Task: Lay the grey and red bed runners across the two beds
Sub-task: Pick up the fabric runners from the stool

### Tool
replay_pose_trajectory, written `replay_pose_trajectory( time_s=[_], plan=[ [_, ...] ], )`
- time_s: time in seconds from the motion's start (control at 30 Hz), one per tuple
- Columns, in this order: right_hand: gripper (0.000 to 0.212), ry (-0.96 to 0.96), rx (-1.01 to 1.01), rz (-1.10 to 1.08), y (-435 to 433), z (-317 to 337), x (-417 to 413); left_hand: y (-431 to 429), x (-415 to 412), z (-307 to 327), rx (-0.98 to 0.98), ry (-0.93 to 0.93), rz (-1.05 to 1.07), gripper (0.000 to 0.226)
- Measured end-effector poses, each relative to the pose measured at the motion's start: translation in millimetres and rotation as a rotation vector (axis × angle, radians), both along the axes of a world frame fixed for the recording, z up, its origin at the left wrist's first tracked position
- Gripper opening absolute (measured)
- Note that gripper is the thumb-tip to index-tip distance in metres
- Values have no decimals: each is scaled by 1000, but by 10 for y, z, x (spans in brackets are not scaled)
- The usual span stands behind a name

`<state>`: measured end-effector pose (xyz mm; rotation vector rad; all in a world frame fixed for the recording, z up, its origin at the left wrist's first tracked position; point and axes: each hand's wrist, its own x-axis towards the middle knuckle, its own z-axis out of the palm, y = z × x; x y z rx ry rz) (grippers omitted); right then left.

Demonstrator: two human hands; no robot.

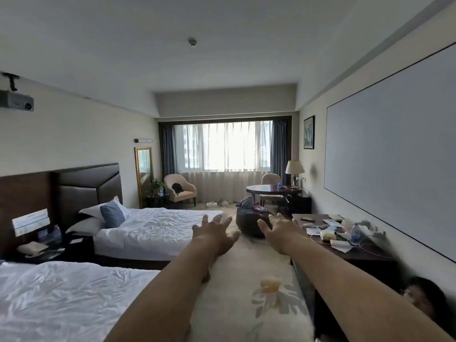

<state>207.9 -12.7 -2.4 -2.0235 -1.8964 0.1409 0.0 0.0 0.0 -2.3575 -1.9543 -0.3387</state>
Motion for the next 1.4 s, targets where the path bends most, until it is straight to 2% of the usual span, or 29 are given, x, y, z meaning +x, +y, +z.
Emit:
replay_pose_trajectory(
  time_s=[0.3,0.57,0.83,1.17,1.4],
  plan=[
    [71,-104,-68,13,1311,-363,231,1367,224,-355,-62,44,7,73],
    [72,-190,-38,39,2934,-262,717,2887,698,-134,-29,64,43,73],
    [66,-158,-58,22,4546,-234,1109,4492,1089,-102,-49,57,35,74],
    [61,-158,-88,-10,6844,-460,1268,6958,1359,-463,-120,88,-14,68],
    [57,-164,-89,-30,8527,-353,1430,8794,1433,-339,-106,114,-35,66]
  ],
)
